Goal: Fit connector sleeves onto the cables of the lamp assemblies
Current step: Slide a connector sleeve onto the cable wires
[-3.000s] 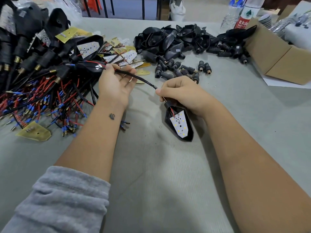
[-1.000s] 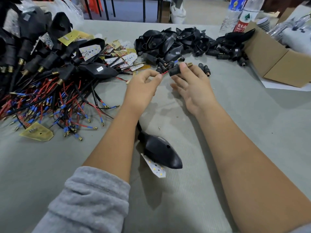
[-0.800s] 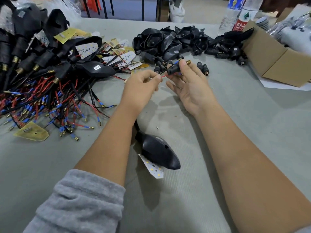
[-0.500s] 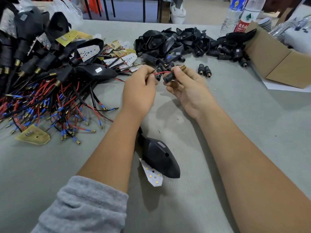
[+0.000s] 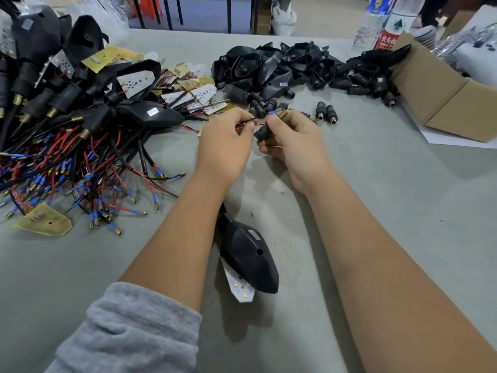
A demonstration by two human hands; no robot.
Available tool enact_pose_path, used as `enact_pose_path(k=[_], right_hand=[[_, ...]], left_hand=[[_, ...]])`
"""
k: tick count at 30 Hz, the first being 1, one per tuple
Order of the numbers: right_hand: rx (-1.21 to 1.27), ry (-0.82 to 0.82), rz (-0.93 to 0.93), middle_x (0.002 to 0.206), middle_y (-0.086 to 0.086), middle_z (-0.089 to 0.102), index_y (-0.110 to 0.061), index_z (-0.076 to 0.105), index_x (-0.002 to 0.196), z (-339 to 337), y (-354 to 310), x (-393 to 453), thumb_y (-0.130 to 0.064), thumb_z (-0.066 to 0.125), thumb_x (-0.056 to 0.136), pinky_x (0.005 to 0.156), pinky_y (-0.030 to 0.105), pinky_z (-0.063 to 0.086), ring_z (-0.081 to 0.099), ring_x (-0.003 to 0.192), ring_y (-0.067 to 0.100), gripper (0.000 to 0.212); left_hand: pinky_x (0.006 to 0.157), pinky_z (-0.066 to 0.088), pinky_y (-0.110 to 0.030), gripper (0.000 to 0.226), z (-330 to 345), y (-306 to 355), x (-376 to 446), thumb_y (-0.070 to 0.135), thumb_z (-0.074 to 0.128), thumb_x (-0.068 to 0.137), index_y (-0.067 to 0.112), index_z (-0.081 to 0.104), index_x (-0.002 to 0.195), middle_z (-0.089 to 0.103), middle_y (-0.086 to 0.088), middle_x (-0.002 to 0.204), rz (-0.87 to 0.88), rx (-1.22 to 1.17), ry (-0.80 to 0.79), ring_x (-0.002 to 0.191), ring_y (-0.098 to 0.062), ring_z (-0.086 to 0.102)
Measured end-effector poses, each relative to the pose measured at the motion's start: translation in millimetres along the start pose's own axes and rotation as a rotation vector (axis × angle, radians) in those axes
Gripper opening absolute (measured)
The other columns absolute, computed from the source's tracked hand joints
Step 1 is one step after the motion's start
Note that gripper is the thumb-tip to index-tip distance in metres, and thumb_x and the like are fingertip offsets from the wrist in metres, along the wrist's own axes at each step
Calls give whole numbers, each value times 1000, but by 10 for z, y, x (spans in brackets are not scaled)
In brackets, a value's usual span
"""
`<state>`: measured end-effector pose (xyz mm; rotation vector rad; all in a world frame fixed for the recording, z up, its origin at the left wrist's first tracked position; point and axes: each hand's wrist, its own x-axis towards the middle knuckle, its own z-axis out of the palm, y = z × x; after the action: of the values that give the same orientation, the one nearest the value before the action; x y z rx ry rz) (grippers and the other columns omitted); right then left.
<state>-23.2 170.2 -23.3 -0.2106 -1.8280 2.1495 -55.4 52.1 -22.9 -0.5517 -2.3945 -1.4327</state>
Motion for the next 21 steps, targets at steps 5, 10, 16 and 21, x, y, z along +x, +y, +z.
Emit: enact_pose_path(k=[5,10,16,21], right_hand=[[-190,116,-51,75,19,61,-16,51,73,92,18,-2,-18,64,94,55,31,50,55,64,21,25],[-393,111,-97,80,10,64,-30,52,79,160,44,-26,-29,67,89,71,43,53,63,76,28,18],[-424,120,-114,76,0,58,-31,51,77,144,60,-16,-27,70,87,71,41,51,58,73,21,22],[-307,84,-62,80,13,63,-13,61,85,100,30,-19,-17,66,89,66,36,51,61,70,20,7]], left_hand=[[77,44,-24,15,14,-1,6,12,55,95,12,71,98,68,1,91,-33,-5,-87,84,-12,58],[65,43,-19,22,-4,-20,1,11,52,93,18,72,96,67,7,81,-113,-28,-116,75,-8,58],[78,47,-34,22,17,-1,-4,9,51,91,12,72,98,71,-3,90,-143,-22,-124,87,-20,62],[87,50,-33,17,2,-10,2,14,56,93,20,73,94,72,3,90,-178,-121,-103,92,-16,64]])
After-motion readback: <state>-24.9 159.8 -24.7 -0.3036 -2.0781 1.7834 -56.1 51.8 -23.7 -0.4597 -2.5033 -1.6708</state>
